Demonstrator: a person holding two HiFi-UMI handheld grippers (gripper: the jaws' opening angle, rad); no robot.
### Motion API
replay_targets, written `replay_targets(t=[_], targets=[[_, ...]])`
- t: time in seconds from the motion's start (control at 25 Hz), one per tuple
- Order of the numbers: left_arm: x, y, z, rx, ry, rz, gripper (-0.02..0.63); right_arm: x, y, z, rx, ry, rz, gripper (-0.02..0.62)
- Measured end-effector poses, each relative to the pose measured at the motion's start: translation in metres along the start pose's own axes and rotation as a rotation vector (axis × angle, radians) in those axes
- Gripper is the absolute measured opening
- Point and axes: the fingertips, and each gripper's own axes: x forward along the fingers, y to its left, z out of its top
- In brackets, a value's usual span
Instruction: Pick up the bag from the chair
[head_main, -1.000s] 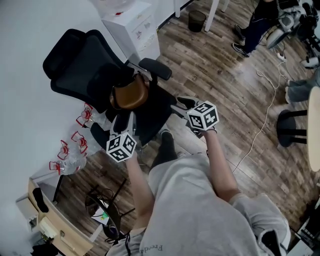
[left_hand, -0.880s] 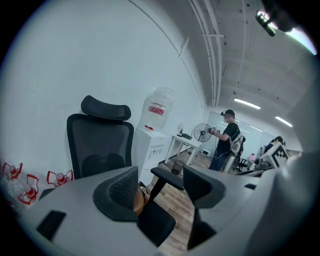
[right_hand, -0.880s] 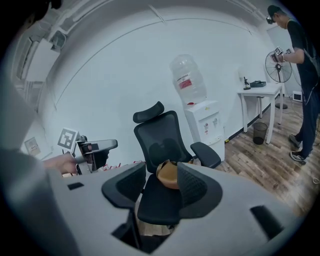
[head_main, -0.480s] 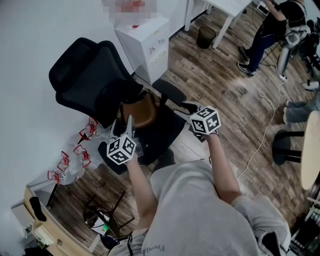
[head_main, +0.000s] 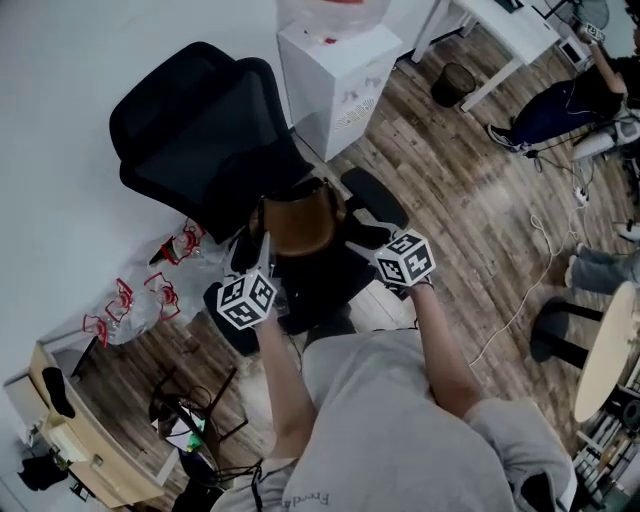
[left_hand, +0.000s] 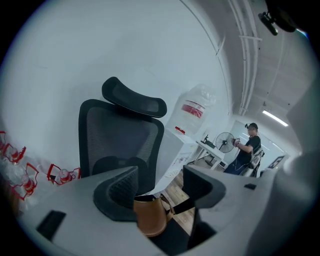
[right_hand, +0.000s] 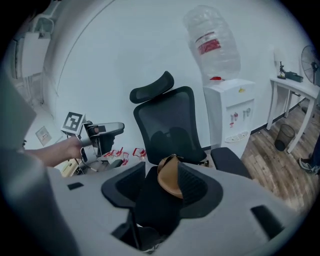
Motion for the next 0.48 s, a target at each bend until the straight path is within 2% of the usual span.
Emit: replay_targets(t=[0.24,0.48], targets=[[0.030,0.022,-0.007,0.000,0.068,0.022,0.261,0.046,-0.007,-0.002,0.058,0.046,0.043,0.206],[0.041,0.038,-0.038,-0.023,0.144,0.027,0.261,0.073,-0.017,-0.021,0.108,0.093,0.057,0.206]])
